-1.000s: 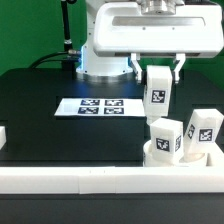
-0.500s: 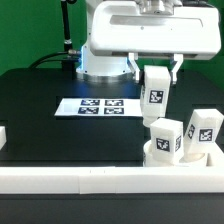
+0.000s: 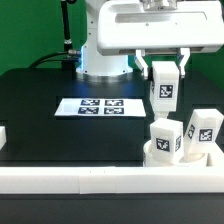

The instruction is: Assemble stool

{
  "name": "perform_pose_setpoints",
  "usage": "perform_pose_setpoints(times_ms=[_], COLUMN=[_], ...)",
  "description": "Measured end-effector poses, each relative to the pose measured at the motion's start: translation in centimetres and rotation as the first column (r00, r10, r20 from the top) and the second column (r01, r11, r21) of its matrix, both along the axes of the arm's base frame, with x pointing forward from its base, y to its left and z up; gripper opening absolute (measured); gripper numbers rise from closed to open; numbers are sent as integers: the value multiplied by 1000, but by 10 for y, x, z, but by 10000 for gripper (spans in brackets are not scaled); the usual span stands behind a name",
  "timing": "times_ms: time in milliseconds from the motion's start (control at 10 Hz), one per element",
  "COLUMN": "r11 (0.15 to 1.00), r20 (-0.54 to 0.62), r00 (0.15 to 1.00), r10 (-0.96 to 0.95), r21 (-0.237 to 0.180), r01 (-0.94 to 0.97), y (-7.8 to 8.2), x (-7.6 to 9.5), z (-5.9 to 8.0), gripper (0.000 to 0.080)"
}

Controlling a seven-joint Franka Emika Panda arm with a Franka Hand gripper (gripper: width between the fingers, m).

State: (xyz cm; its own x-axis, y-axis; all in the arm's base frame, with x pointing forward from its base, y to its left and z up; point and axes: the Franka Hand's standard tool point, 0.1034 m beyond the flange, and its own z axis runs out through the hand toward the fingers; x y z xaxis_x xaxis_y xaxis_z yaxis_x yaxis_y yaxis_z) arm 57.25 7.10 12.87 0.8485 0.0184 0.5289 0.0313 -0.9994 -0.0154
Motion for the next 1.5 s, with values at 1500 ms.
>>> perform_pose_setpoints(times_ms=[1500], r11=[1000], r20=[-7], r00=[1000], r10=[5], r21=[-20], r01=[-5], y=[3], x=[-4], z=[-36], gripper=[336])
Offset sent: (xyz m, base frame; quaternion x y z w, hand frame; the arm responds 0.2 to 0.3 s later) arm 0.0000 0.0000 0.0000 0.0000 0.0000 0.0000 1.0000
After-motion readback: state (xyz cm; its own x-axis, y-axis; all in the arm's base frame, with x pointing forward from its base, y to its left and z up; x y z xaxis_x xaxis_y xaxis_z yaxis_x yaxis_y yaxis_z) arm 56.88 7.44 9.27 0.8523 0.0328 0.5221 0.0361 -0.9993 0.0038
